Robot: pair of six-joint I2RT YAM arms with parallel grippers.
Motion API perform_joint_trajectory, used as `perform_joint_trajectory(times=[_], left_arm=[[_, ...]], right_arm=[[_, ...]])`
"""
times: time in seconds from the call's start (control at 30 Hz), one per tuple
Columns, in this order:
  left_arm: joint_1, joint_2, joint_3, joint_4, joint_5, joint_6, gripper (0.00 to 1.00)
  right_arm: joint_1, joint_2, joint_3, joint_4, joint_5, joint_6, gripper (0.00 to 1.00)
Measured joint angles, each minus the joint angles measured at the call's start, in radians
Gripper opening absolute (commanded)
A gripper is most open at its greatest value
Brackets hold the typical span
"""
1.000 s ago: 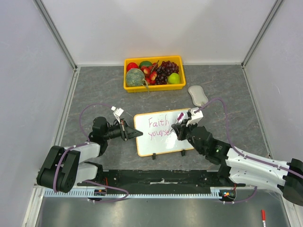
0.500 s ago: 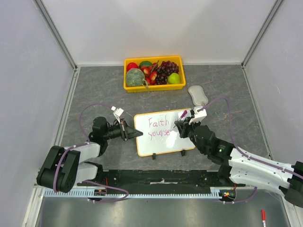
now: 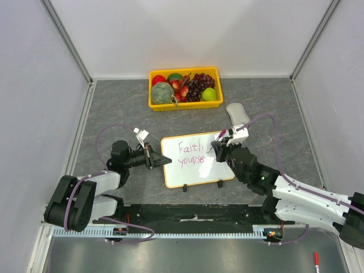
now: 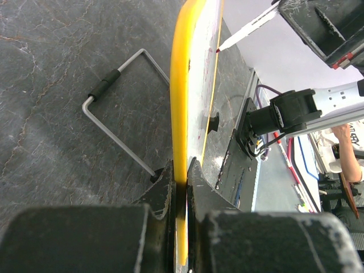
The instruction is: Write a sentence on the whiteboard
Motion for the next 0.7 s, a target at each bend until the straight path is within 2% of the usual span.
perform_joint_trajectory(times=[0.7], left_arm=[[0.0, 0.0, 0.0, 0.0, -0.001, 0.0, 0.02]], right_arm=[[-0.016, -0.013, -0.063, 0.033, -0.063, 0.027, 0.0]])
